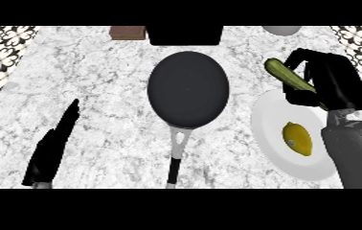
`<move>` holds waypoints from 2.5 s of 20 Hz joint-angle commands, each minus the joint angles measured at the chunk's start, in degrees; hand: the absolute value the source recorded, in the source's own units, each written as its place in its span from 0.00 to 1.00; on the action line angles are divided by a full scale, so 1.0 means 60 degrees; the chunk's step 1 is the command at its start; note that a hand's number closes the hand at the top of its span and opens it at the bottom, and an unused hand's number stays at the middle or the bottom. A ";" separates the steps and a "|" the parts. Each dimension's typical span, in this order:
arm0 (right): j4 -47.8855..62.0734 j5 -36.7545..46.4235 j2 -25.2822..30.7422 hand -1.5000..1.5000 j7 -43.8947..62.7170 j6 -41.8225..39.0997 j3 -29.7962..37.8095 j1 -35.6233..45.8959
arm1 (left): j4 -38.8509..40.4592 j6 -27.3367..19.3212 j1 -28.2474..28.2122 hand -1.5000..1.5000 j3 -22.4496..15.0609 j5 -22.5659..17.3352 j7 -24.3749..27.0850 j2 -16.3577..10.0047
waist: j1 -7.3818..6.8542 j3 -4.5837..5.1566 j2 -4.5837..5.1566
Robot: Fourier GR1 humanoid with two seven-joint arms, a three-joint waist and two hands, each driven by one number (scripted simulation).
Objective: Pick the squash from the plate and place it in the pan
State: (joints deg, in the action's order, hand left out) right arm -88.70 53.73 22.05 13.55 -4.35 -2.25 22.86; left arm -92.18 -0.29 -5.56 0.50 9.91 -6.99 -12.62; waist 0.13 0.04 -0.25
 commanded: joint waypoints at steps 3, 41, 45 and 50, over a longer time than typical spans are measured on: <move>0.0810 -0.0284 -0.0822 1.00 -0.0223 0.0285 0.0075 0.1656 | -0.0502 -0.0222 0.0421 0.50 -0.0440 0.0349 -0.0689 0.0444 | -0.0136 -0.0009 0.0054; 1.1121 -0.6108 -0.3674 0.00 -0.2662 0.4377 0.1522 0.6748 | 0.0332 0.0438 0.1256 0.50 -0.0532 0.0393 -0.0169 0.0481 | -0.1210 -0.0027 0.0350; 1.1286 -0.6881 -0.3674 0.00 -0.3227 0.5583 0.1999 0.6791 | 0.0164 0.0484 0.0852 0.50 -0.0353 0.0301 -0.0001 0.0326 | -0.1060 -0.0019 0.0263; 1.1377 -0.7327 -0.3331 0.00 -0.4075 0.5935 0.3121 0.6293 | -0.0294 0.0454 0.0629 0.50 -0.0081 0.0153 -0.0278 0.0228 | -0.0564 -0.0023 0.0207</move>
State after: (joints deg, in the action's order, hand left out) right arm -20.89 12.75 0.66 -7.34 29.22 12.53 61.88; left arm -91.18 2.05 -0.26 -0.88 11.75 -7.77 -10.66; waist -4.36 -0.08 1.28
